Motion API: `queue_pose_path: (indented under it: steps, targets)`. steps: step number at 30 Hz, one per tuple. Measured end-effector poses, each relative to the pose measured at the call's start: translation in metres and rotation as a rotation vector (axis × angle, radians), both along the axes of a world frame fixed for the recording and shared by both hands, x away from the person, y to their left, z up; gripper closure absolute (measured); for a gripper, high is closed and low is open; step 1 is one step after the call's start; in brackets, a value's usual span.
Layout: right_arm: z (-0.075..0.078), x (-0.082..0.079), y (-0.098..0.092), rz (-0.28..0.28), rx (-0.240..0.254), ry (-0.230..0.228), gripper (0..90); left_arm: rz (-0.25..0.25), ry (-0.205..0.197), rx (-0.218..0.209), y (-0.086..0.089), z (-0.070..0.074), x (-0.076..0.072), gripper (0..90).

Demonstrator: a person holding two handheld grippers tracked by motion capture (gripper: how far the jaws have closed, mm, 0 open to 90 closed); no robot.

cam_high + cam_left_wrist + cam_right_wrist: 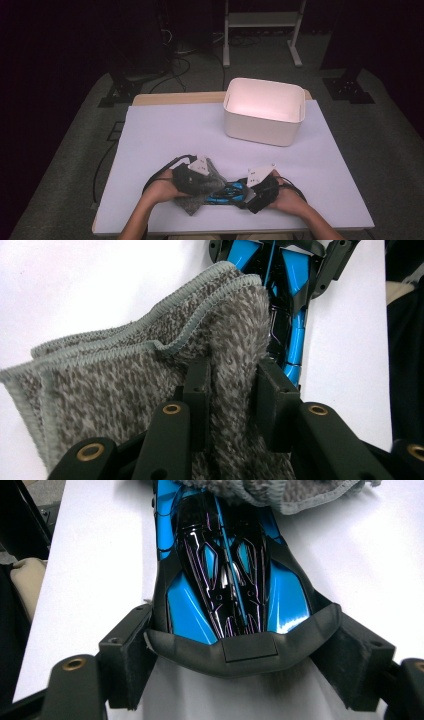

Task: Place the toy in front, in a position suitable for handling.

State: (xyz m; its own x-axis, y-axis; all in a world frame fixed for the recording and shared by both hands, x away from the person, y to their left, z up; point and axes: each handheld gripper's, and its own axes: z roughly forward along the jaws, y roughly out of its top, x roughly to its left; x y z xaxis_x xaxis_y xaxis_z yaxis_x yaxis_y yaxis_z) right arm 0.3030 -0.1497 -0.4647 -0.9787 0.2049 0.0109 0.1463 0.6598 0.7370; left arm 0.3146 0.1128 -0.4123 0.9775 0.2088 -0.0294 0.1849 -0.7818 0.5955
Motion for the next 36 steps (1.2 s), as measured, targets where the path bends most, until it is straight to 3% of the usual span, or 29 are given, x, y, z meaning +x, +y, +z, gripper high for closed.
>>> queue_pose_path:
  steps: [4,9,11,16,20,24,30,36]
  targets:
    - [0.002,0.000,0.002,-0.006,-0.015,0.008,21.6,0.000,0.007,-0.010,0.002,-0.002,0.000,69.6]
    - [0.007,-0.001,0.002,-0.020,-0.079,-0.002,18.9,0.004,0.004,-0.017,0.004,-0.003,-0.001,69.6]
    - [0.010,-0.001,-0.002,-0.020,-0.084,-0.006,19.3,0.009,0.008,-0.021,0.004,-0.004,-0.002,69.6]
    - [0.020,0.000,-0.009,-0.027,-0.052,0.050,20.7,0.003,-0.005,0.001,0.001,-0.003,-0.005,69.5]
    - [0.030,0.008,-0.008,-0.022,-0.018,0.088,20.0,-0.004,0.007,-0.010,0.001,-0.003,-0.003,69.6]
    - [0.036,0.017,0.003,-0.014,-0.022,0.090,22.4,0.000,0.013,-0.012,0.002,-0.003,-0.002,69.6]
    - [0.032,0.028,0.012,-0.013,-0.044,0.156,27.2,0.000,0.017,-0.017,0.003,-0.004,-0.002,69.6]
    - [0.022,0.037,0.009,-0.018,-0.022,0.285,30.4,0.004,0.030,-0.024,0.003,-0.004,0.000,69.5]
